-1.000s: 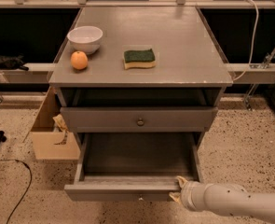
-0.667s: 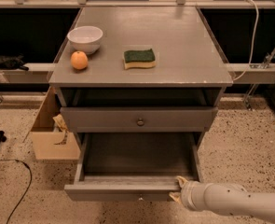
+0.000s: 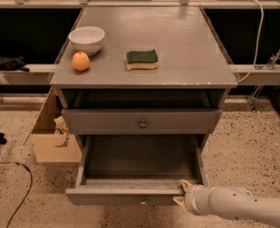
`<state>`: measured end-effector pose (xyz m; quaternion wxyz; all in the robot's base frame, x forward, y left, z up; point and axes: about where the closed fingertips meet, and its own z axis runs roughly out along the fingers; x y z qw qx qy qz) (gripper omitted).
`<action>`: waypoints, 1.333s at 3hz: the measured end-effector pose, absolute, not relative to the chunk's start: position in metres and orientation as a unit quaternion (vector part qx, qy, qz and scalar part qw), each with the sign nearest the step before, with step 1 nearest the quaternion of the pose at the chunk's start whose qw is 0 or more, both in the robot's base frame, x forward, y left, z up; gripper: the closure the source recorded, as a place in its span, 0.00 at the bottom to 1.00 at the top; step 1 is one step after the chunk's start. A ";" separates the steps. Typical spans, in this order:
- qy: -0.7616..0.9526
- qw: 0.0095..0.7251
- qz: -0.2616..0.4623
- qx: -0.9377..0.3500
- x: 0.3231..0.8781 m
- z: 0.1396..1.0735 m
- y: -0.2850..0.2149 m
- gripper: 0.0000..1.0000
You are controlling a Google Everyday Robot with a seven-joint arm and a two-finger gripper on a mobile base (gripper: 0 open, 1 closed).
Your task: Open middle drawer
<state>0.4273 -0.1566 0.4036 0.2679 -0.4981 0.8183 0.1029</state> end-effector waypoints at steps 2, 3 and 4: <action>0.818 0.268 0.103 -0.498 0.427 0.404 -0.157 0.84; 0.818 0.268 0.103 -0.498 0.427 0.404 -0.157 0.54; 0.818 0.268 0.103 -0.498 0.427 0.404 -0.157 0.23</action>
Offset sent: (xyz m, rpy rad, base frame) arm 0.0000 0.0000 0.0000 0.0000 0.0000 0.0000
